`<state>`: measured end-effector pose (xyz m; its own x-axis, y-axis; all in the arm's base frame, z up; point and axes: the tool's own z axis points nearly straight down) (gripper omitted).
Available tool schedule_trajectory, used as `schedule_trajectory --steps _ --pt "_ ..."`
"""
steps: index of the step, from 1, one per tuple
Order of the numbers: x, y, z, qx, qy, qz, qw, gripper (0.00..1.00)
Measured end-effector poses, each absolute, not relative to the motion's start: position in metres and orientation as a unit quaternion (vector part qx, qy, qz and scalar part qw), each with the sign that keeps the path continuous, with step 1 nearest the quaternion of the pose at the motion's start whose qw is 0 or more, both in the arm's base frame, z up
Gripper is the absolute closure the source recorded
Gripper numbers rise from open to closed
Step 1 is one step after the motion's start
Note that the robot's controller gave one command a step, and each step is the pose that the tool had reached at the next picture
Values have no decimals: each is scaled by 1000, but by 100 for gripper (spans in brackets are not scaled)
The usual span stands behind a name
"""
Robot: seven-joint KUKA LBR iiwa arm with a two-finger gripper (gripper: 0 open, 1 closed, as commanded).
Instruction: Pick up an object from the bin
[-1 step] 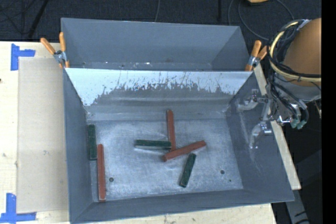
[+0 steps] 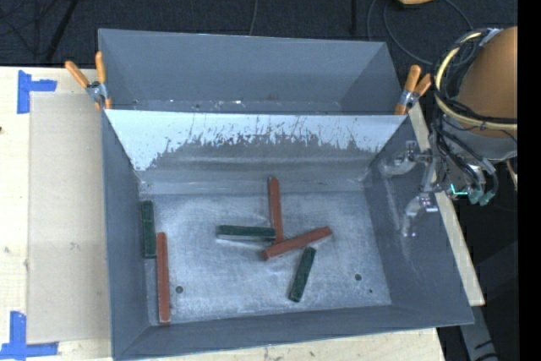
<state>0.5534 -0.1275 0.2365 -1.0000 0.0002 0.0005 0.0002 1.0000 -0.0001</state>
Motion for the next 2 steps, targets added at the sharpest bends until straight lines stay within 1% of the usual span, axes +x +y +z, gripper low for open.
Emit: schedule_trajectory --steps 1,2 --pt "562 -98 199 31 -1000 1 -3 0" --pt "577 -57 165 132 -991 0 1 0"
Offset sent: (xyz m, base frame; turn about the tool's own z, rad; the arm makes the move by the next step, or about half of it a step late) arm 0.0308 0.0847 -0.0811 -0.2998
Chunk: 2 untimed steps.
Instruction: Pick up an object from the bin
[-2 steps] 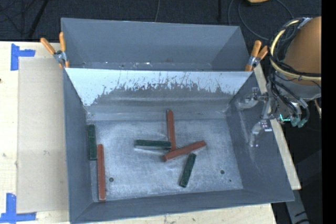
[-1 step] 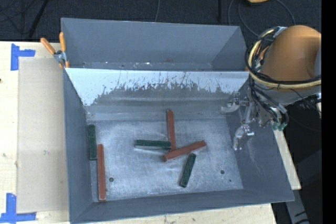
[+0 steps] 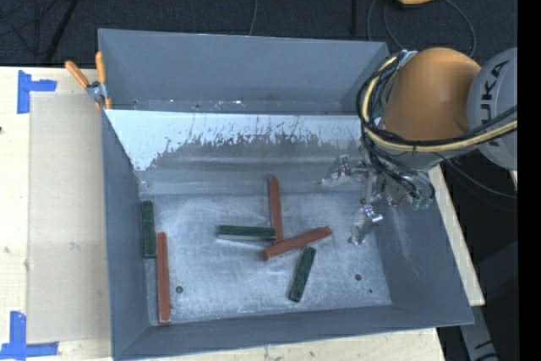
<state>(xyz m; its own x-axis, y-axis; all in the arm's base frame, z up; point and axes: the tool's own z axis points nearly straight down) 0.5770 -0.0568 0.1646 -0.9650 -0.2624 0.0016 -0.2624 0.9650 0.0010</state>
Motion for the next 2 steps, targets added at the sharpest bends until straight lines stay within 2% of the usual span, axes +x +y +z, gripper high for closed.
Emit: schedule_trajectory --steps 1,2 --pt "558 -49 103 148 -989 0 -2 0" --pt "628 -42 76 221 -975 0 -9 100"
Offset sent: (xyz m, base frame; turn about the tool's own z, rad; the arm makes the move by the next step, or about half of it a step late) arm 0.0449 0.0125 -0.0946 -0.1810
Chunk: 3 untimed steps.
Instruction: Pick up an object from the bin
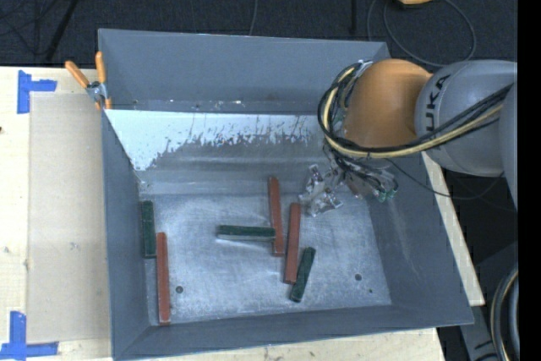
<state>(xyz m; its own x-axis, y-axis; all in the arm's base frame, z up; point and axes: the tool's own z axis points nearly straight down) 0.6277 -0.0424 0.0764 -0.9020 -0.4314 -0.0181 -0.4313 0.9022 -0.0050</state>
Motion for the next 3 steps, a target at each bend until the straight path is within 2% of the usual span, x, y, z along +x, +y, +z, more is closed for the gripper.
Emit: schedule_trajectory --steps 1,2,3 --pt "628 -42 76 -221 975 0 9 100" --pt "619 -68 74 -362 932 -1 3 0" --pt "619 -67 74 -362 932 -1 3 0"
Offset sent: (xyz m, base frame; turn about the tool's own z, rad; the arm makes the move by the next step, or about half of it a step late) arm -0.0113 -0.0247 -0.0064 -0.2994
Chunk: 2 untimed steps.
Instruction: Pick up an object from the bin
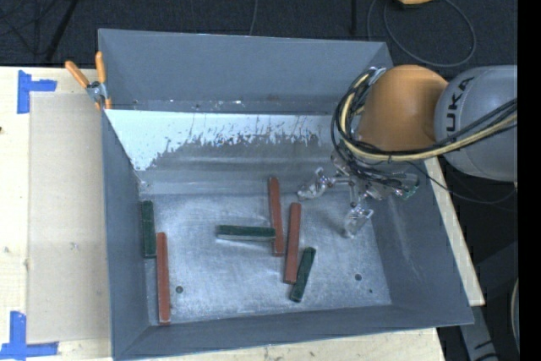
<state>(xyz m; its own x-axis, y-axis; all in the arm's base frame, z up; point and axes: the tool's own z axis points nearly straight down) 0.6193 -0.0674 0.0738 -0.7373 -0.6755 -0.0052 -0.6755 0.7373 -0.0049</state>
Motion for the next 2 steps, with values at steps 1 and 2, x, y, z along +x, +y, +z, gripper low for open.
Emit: schedule_trajectory --steps 1,2 --pt "600 -20 93 -399 917 0 0 0" --pt "610 6 94 -446 895 1 2 0"
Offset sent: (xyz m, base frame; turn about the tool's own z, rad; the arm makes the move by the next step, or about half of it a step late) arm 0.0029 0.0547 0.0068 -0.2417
